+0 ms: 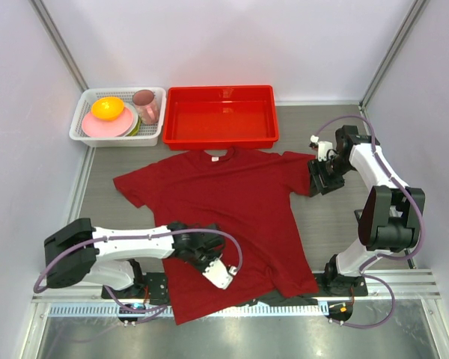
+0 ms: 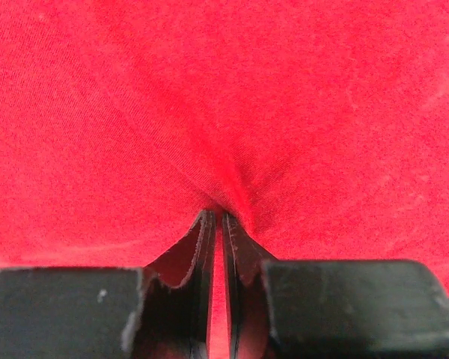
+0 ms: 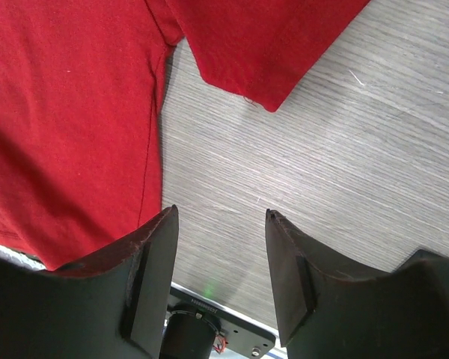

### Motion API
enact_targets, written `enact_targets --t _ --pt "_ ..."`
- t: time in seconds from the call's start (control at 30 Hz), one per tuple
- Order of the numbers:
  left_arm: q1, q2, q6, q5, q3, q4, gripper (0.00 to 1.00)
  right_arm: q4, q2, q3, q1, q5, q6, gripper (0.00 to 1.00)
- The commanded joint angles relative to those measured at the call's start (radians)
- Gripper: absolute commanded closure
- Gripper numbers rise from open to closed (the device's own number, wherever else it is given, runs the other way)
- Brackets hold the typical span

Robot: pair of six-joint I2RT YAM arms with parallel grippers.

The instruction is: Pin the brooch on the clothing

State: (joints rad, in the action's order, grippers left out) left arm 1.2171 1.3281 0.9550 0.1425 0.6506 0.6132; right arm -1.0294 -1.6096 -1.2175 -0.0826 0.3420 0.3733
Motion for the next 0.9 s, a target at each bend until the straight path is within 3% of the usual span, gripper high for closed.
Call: enact_targets --t 0.0,0.2,0.43,0.7,0.87 --pt "0.035 0.025 0.122 0.089 -0.032 0.155 0.87 -0.012 0.002 -0.03 0.0 -0.014 0.026 0.45" --pt "0.081 0.005 0.299 0.17 0.02 0.344 0.88 -0.018 -0.009 -0.037 -0.002 -0.02 0.044 0.45" --pt "0.027 -0.024 -0.029 0.157 0.159 0.183 0.81 -0.02 -0.021 -0.04 0.0 0.023 0.036 0.45" --pt "0.028 0.103 -0.212 0.1 0.179 -0.022 0.7 -0.017 -0.007 -0.008 0.049 0.063 0.03 0.45" --pt "0.028 0.2 -0.229 0.066 0.155 -0.059 0.7 -0.014 0.005 -0.004 0.07 0.069 0.027 0.45"
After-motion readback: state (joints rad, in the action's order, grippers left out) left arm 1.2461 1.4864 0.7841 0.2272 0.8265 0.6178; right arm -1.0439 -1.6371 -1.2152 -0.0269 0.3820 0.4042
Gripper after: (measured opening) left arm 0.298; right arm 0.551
